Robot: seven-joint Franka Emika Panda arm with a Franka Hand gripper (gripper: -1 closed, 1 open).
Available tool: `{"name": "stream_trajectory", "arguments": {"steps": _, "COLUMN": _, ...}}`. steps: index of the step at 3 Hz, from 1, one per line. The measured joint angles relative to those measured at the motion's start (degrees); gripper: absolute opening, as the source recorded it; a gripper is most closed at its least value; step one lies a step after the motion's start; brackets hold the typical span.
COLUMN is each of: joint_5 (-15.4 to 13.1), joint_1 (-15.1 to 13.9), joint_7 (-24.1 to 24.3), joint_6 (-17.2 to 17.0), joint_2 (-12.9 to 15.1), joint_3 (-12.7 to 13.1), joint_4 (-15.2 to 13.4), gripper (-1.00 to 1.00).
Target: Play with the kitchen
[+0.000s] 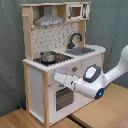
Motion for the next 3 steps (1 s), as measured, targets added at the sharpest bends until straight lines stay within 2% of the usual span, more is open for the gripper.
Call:
{"name": "stream_trajectory", "arguments": {"steps": 2, "joint_5": -4.2, "joint_1": 4.9, "joint_7": -4.1, "joint_6": -8.6, "joint_2": 4.7, "joint_3": -2.5, "joint_4": 0.0, "gripper": 1.0}}
{"name": "stream_trajectory", "arguments": {"steps": 3, "joint_5": -6.9, "joint_1": 6.8, "joint_7": -5.8, "joint_6": -13.1, "joint_2": 7.6, "joint_3": -2.7, "joint_4": 0.0, "gripper": 1.0}}
